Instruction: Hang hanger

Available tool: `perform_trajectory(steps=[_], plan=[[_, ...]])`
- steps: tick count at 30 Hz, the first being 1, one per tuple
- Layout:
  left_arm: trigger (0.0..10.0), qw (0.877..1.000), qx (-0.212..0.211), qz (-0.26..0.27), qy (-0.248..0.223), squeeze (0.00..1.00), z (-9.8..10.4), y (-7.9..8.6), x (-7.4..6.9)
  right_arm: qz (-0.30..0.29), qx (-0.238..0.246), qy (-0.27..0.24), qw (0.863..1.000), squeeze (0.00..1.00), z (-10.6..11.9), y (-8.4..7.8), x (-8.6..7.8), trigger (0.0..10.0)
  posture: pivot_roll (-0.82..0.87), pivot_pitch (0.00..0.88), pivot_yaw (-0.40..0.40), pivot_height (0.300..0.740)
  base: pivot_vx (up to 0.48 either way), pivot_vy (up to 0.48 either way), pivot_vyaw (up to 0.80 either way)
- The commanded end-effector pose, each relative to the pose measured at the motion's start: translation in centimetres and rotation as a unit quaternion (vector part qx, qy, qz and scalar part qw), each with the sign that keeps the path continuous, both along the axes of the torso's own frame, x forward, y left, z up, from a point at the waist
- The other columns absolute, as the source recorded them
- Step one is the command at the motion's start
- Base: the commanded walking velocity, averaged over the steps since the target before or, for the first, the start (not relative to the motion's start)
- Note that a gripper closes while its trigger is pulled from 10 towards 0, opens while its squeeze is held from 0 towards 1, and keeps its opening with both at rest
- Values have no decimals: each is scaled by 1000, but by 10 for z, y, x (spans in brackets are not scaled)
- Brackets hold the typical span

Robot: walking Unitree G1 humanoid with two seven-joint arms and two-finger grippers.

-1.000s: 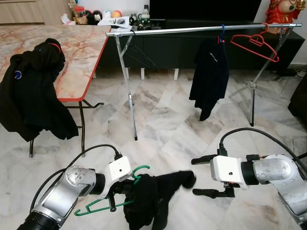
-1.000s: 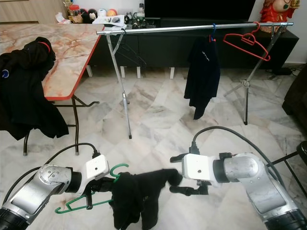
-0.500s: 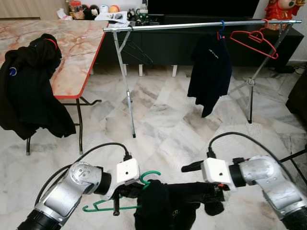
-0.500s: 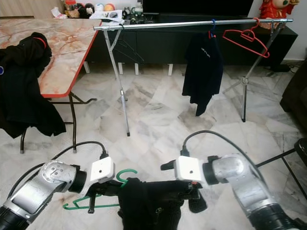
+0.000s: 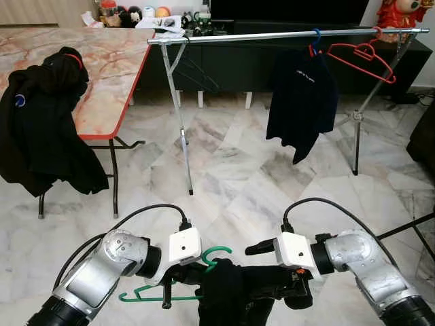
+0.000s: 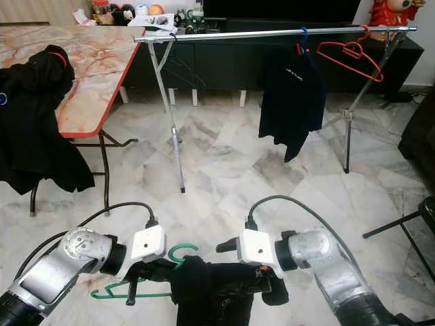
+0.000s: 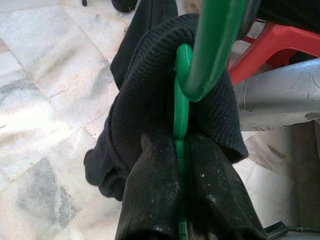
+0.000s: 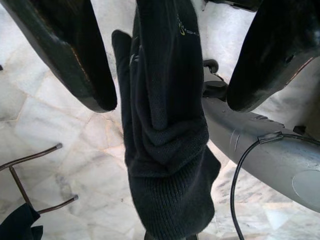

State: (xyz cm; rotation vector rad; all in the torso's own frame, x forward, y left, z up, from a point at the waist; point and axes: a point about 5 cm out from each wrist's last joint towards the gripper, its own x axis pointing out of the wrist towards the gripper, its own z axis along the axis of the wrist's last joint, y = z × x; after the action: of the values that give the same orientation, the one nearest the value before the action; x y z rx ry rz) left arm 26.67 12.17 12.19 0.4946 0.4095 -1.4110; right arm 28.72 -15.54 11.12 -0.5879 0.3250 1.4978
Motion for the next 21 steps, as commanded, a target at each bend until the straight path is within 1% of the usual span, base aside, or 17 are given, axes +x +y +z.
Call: perform_trajectory(steps=[1, 7, 13, 14, 15, 16, 17, 21], plan=[[10000, 1000, -7, -23, -17, 0, 11, -6, -1, 6, 4, 5, 1000, 0, -4, 2, -2, 10000, 44, 133, 19, 740, 0, 0, 0], [10000, 999, -10, -34, -20, 0, 13, -12, -1, 1, 18, 15, 1000, 0, -9, 7, -1, 10000, 44, 124, 21, 740, 0, 0, 0], [10000, 999, -13, -41, -21, 0, 15, -15, -2, -4, 44, 26, 999, 0, -9, 12, -1, 10000, 42, 117, 22, 740, 0, 0, 0], [10000, 999, -12, -41, -22, 0, 14, -16, -2, -5, 53, 33, 998, 0, -9, 13, -1, 4275, 44, 116, 21, 740, 0, 0, 0], [10000, 999, -12, -41, -22, 0, 14, -16, -2, -5, 53, 33, 998, 0, -9, 13, -1, 4275, 44, 116, 21, 740, 0, 0, 0], [10000, 999, -12, -41, -22, 0, 14, -16, -2, -4, 52, 35, 998, 0, -9, 12, -2, 1725, 44, 116, 21, 740, 0, 0, 0], [10000, 999, -12, -41, -22, 0, 14, -16, -2, -1, 47, 38, 998, 0, -11, 11, -4, 0, 42, 113, 19, 740, 0, 0, 0], [10000, 999, -13, -40, -22, 0, 14, -17, -2, -8, 46, 36, 998, 0, -12, 9, -3, 0, 41, 110, 18, 740, 0, 0, 0]])
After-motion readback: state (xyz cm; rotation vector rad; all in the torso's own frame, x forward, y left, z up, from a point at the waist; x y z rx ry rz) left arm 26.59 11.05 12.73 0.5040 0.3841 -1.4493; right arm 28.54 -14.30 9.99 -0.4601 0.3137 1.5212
